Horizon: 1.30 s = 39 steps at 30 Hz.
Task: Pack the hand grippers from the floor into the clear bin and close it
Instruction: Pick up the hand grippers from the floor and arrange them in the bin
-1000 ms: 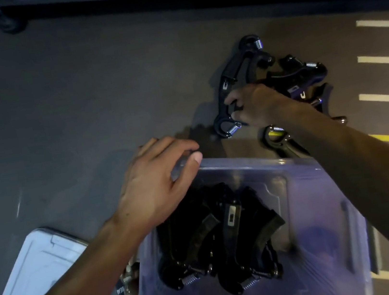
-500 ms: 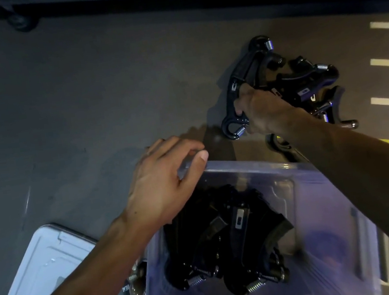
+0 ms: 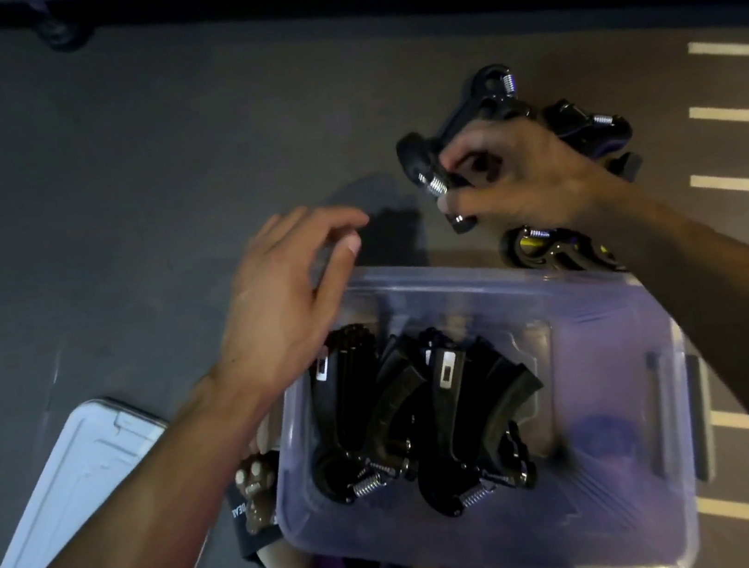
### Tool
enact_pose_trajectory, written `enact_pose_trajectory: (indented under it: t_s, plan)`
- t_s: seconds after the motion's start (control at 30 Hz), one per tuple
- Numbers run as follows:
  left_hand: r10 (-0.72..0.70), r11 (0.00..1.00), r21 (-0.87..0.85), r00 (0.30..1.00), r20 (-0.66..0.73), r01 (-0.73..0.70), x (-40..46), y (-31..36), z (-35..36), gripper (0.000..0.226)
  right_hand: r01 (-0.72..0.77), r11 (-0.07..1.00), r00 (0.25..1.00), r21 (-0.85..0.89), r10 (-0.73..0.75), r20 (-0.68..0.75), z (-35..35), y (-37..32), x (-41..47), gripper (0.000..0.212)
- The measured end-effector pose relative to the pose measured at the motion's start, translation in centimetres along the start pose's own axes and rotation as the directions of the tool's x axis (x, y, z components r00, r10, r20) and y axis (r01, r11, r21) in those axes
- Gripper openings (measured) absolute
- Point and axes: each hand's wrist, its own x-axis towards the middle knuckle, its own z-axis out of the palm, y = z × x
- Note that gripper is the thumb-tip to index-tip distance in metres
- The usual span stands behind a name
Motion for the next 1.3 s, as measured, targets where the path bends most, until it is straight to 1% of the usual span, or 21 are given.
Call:
enact_pose_trajectory:
  t_s: [0.03, 0.1, 0.17, 0.2, 0.27, 0.3, 0.4, 0.47, 0.53, 0.6, 0.67, 0.73, 0.8, 0.87, 0.93, 0.97, 1.03, 1.1, 1.17, 1.23, 1.3]
  plan:
    - [0.017, 1.000, -0.002, 0.999, -0.038, -0.017, 0.1, 0.3, -0.7, 0.022, 0.023, 1.000, 1.000, 0.004, -0.023, -0.012, -0.5, -1.4, -1.2, 0.020]
    - [0.059, 0.998, -0.018, 0.995, -0.079, -0.061, 0.4, 1.1, -2.2, 0.035, 0.071, 0.997, 0.997, 0.042, -0.072, 0.013, -1.0, -4.1, -3.5, 0.016]
    - [0.133, 0.991, 0.003, 0.990, -0.047, -0.133, 0.5, 2.2, -3.8, 0.049, 0.110, 0.994, 0.992, 0.020, -0.111, 0.057, -1.0, -6.2, -5.4, 0.015]
    - [0.178, 0.983, 0.043, 0.984, -0.014, -0.177, 0.6, 2.7, -4.5, 0.051, 0.135, 0.991, 0.988, -0.015, -0.134, 0.080, -0.8, -7.1, -6.2, 0.017]
    - [0.262, 0.958, 0.111, 0.964, 0.040, -0.265, 0.4, 3.4, -5.5, 0.044, 0.177, 0.981, 0.978, -0.077, -0.167, 0.127, -0.6, -8.6, -7.4, 0.023]
    - [0.292, 0.948, 0.114, 0.955, 0.048, -0.296, 0.3, 3.7, -5.8, 0.038, 0.184, 0.978, 0.975, -0.102, -0.168, 0.148, -0.4, -9.2, -7.9, 0.026]
    - [0.316, 0.947, 0.037, 0.948, 0.043, -0.318, -0.8, 4.2, -6.4, 0.026, 0.180, 0.977, 0.970, -0.116, -0.157, 0.185, 0.0, -9.8, -8.9, 0.032]
    - [0.292, 0.956, -0.017, 0.956, 0.014, -0.291, -1.5, 4.4, -6.5, 0.023, 0.196, 0.978, 0.966, -0.072, -0.179, 0.188, 0.0, -9.7, -9.6, 0.036]
    - [0.239, 0.966, -0.091, 0.970, -0.042, -0.242, -2.2, 4.3, -6.4, 0.020, 0.199, 0.978, 0.962, 0.058, -0.206, 0.176, -0.3, -9.0, -10.5, 0.044]
    - [0.141, 0.955, -0.253, 0.987, -0.073, -0.155, -2.8, 3.9, -6.0, 0.019, 0.203, 0.967, 0.963, 0.151, -0.225, 0.146, -0.8, -7.8, -11.5, 0.054]
    - [0.022, 0.882, -0.468, 0.997, -0.080, -0.057, -3.3, 3.6, -5.7, 0.021, 0.183, 0.965, 0.967, 0.186, -0.211, 0.141, -1.0, -6.6, -12.7, 0.056]
    - [-0.073, 0.798, -0.603, 0.993, -0.088, 0.005, -3.7, 3.5, -5.3, 0.023, 0.155, 0.965, 0.974, 0.210, -0.185, 0.132, -0.6, -5.6, -13.7, 0.056]
    - [-0.148, 0.742, -0.667, 0.987, -0.063, 0.069, -4.0, 3.6, -4.9, 0.026, 0.155, 0.952, 0.981, 0.264, -0.179, 0.071, 0.2, -4.9, -14.3, 0.054]
    - [-0.192, 0.706, -0.699, 0.981, -0.032, 0.115, -4.4, 3.5, -4.5, 0.027, 0.169, 0.922, 0.985, 0.348, -0.173, -0.020, 1.2, -4.9, -14.5, 0.045]
    - [-0.219, 0.698, -0.699, 0.976, -0.001, 0.156, -4.7, 3.2, -4.1, 0.024, 0.208, 0.888, 0.978, 0.411, -0.174, -0.118, 1.8, -5.3, -14.5, 0.038]
    - [-0.219, 0.718, -0.673, 0.975, 0.023, 0.177, -4.8, 2.9, -4.0, 0.024, 0.236, 0.876, 0.969, 0.420, -0.178, -0.173, 1.9, -5.5, -14.6, 0.035]
    - [-0.197, 0.791, -0.575, 0.977, 0.085, 0.209, -5.0, 2.3, -3.7, 0.025, 0.284, 0.889, 0.943, 0.360, -0.191, -0.273, 1.4, -5.8, -14.8, 0.029]
    - [-0.175, 0.858, -0.474, 0.980, 0.093, 0.198, -5.1, 1.7, -3.7, 0.029, 0.299, 0.933, 0.924, 0.198, -0.232, -0.304, 0.4, -6.3, -14.9, 0.030]
    - [-0.173, 0.892, -0.415, 0.983, 0.060, 0.183, -5.1, 1.3, -3.8, 0.030, 0.297, 0.952, 0.923, -0.072, -0.306, -0.232, -0.4, -6.9, -14.6, 0.033]
    - [-0.179, 0.915, -0.364, 0.984, 0.026, 0.176, -5.1, 0.8, -3.9, 0.025, 0.322, 0.879, 0.916, -0.351, -0.383, -0.118, -0.1, -7.4, -13.8, 0.033]
    - [-0.176, 0.937, -0.305, 0.984, 0.004, 0.169, -4.9, 0.4, -3.8, 0.023, 0.338, 0.822, 0.913, -0.459, -0.404, -0.052, 1.1, -8.0, -12.5, 0.024]
